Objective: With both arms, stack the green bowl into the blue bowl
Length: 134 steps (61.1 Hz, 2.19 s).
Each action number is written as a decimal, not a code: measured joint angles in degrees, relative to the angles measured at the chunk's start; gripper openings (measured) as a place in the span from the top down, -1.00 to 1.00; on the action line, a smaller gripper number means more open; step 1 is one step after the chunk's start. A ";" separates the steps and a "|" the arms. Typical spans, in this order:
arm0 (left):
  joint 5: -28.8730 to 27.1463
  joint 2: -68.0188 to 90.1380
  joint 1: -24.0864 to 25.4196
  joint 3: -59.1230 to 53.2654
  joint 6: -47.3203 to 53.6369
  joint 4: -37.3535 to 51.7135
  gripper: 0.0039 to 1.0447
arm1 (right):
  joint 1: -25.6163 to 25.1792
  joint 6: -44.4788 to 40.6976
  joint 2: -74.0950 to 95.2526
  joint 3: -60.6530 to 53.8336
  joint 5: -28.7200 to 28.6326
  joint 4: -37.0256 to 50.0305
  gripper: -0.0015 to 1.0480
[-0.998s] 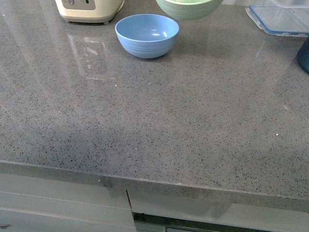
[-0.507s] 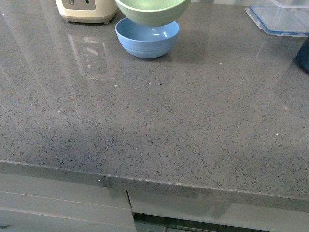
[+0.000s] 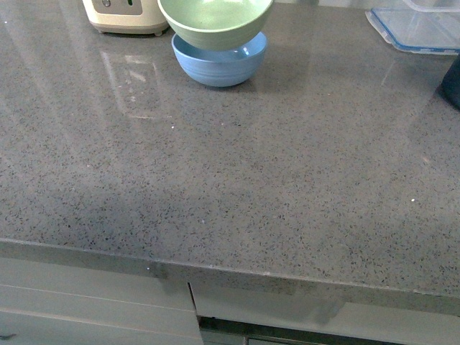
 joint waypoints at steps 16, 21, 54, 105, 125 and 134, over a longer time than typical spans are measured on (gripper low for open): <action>0.00 0.00 0.00 0.00 0.00 0.00 -0.88 | 0.39 0.00 2.45 2.29 0.04 -0.07 0.98; 0.00 0.00 0.00 0.00 0.00 0.00 -0.88 | 0.57 -0.04 2.69 2.54 0.17 0.02 0.98; 0.00 0.00 0.00 0.00 0.00 0.00 -0.88 | 0.72 -0.44 3.39 2.64 0.46 1.84 0.98; 0.00 0.00 0.00 0.00 0.00 0.00 -0.88 | -3.39 -0.44 -5.27 -11.98 -3.06 6.51 -0.81; 0.00 0.00 0.00 0.00 0.02 0.00 -0.88 | -13.90 -0.74 -18.08 -24.90 -7.45 9.22 -0.81; 0.00 0.00 0.00 0.00 0.00 0.00 -0.88 | -18.36 -0.70 -23.15 -31.82 -9.77 11.61 -0.81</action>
